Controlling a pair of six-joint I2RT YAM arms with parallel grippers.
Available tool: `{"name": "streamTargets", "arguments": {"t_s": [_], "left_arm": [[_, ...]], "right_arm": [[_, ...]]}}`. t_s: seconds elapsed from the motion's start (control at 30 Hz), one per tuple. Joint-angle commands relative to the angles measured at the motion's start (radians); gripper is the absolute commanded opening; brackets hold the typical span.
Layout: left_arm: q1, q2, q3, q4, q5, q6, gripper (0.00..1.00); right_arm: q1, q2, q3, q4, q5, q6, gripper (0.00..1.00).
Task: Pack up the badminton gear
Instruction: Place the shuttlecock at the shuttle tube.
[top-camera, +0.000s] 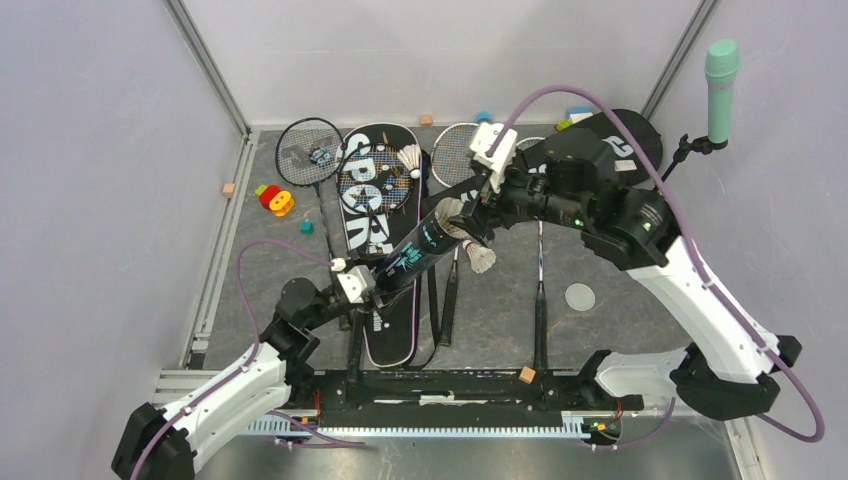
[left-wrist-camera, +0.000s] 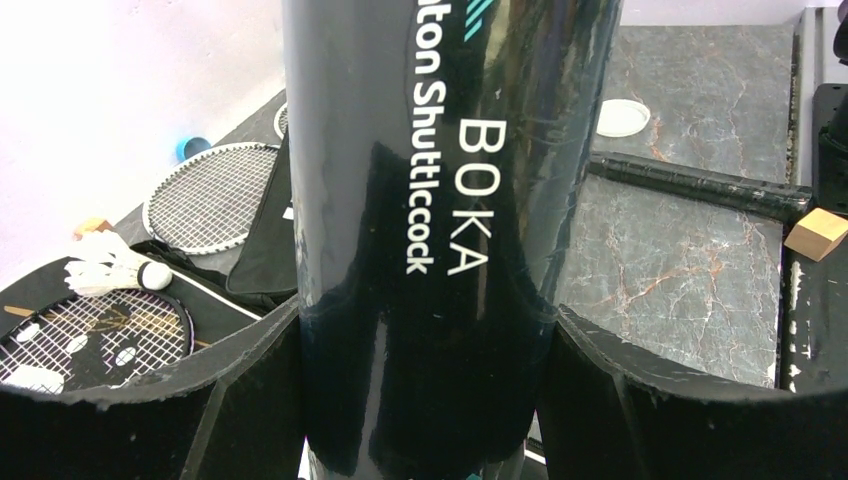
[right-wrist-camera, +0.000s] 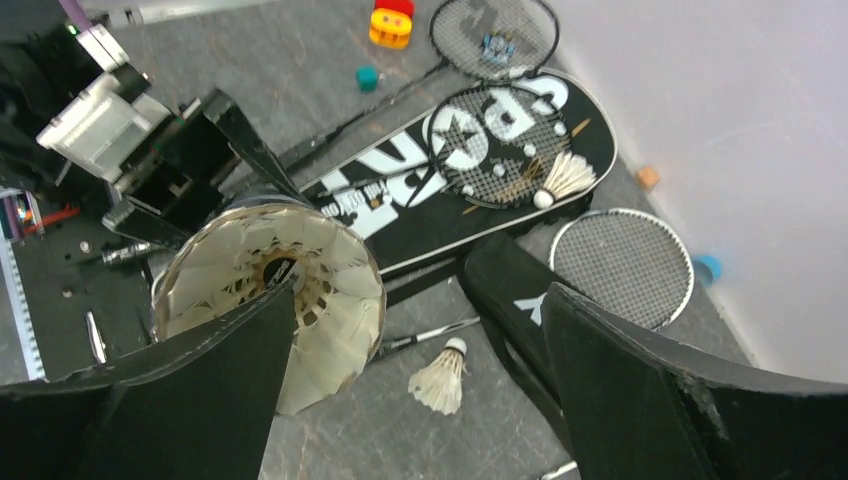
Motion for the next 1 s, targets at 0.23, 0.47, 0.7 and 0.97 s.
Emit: {"name": "streamTargets", "arguments": {"t_s": [0.23, 0.47, 0.7, 0.97], "left_arm": [[-0.002, -0.022, 0.05, 0.053, 0.068, 0.045, 0.22], [-0.001, -0.038, 0.044, 0.062, 0.071, 0.039, 0.21], [-0.001, -0.038, 0.039, 0.072, 0.051, 0.036, 0.2], [-0.001, -0.048, 0.039, 0.064, 0.018, 0.037, 0.18]], "right_arm": [[0.001, 0.172, 0.008, -0.051, 0.062, -0.044, 0.98], [0.001, 0.221, 0.014, -0.053, -0.035, -0.056, 0.98], [0.0, 0.133, 0.162, -0.048, -0.024, -0.088, 0.98], [0.001, -0.102, 0.045, 0.202, 0.115, -0.04, 0.98]]}}
